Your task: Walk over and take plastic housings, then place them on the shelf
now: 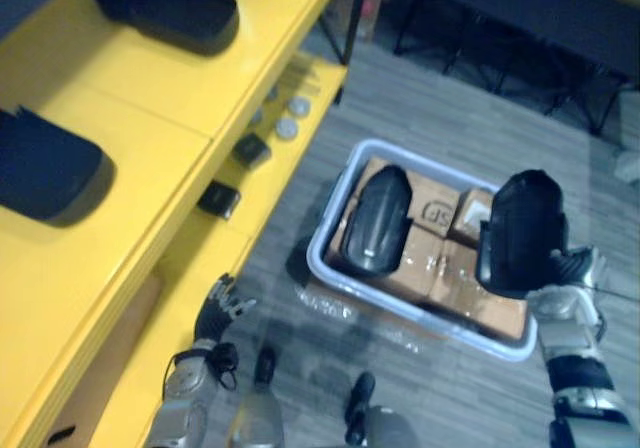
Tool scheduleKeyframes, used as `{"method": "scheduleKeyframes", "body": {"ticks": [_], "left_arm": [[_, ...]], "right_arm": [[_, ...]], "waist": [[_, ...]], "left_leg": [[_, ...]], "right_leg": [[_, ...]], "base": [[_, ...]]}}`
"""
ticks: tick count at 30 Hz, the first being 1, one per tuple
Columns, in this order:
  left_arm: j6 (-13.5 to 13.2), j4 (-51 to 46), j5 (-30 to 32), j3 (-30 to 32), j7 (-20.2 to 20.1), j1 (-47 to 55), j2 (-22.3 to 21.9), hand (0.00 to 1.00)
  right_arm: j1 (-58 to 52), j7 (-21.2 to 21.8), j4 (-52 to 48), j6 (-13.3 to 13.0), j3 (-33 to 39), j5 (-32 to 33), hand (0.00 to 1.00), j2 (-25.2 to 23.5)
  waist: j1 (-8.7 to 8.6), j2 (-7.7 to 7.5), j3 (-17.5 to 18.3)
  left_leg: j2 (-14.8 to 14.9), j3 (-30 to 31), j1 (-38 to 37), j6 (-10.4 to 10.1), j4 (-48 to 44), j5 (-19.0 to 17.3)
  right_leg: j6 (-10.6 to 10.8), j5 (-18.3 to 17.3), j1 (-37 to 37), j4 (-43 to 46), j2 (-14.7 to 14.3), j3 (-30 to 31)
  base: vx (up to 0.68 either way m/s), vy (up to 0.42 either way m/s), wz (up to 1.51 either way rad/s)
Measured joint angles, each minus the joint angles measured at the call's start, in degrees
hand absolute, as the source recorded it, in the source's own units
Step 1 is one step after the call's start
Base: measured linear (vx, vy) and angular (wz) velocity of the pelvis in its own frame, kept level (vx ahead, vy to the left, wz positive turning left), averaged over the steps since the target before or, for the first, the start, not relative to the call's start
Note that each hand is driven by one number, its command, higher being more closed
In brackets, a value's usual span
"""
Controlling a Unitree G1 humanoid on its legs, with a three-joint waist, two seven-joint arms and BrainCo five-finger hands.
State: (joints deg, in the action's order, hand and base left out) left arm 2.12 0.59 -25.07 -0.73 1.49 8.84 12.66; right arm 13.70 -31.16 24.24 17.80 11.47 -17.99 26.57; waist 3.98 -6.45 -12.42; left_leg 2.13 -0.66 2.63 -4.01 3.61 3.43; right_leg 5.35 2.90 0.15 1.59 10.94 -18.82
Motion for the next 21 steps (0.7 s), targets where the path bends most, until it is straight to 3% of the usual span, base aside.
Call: {"method": "scheduleKeyframes", "body": {"ticks": [6,11,15,21], "left_arm": [[6.56,-2.9,-3.91,-0.34,-1.62,-2.13,-1.06,0.0],[12.03,-5.3,-4.38,-2.36,-3.39,-2.55,-1.99,0.0],[16.58,-3.94,-3.68,-5.33,-5.28,-3.72,-1.87,0.0],[19.78,5.8,-0.77,-7.41,-6.86,-10.34,-1.47,0.0]], "right_arm": [[-1.27,-0.16,-3.66,-1.93,0.8,-3.21,1.0,-1.3],[-1.68,-1.46,-6.34,-5.7,0.77,-5.64,1.0,-1.51],[-1.97,-5.16,-8.58,-11.85,0.62,-8.66,1.0,-1.51],[-1.74,-5.44,-9.16,-19.9,-1.32,-10.4,1.0,-1.5]], "waist": [[-0.31,0.68,2.67],[-1.52,2.6,4.1],[-1.82,4.08,5.91],[-2.33,3.44,6.64]], "left_leg": [[0.16,-1.98,-2.68,0.24,0.89,-0.21],[0.09,-3.19,-3.75,0.28,1.29,-0.56],[1.2,-4.79,-4.6,-0.19,1.35,0.28],[2.07,-5.67,-4.71,-0.58,1.34,0.63]], "right_leg": [[0.05,0.01,2.12,-1.14,-0.13,0.17],[1.29,-0.22,3.2,-1.58,0.04,-0.04],[1.63,0.18,3.33,-2.47,-0.88,0.61],[1.15,1.85,3.63,-4.3,-2.03,1.61]], "base": [[-0.04,-0.005,-0.11],[-0.09,-0.015,-0.12],[-0.06,-0.038,-0.14],[-0.03,-0.034,-0.09]]}}
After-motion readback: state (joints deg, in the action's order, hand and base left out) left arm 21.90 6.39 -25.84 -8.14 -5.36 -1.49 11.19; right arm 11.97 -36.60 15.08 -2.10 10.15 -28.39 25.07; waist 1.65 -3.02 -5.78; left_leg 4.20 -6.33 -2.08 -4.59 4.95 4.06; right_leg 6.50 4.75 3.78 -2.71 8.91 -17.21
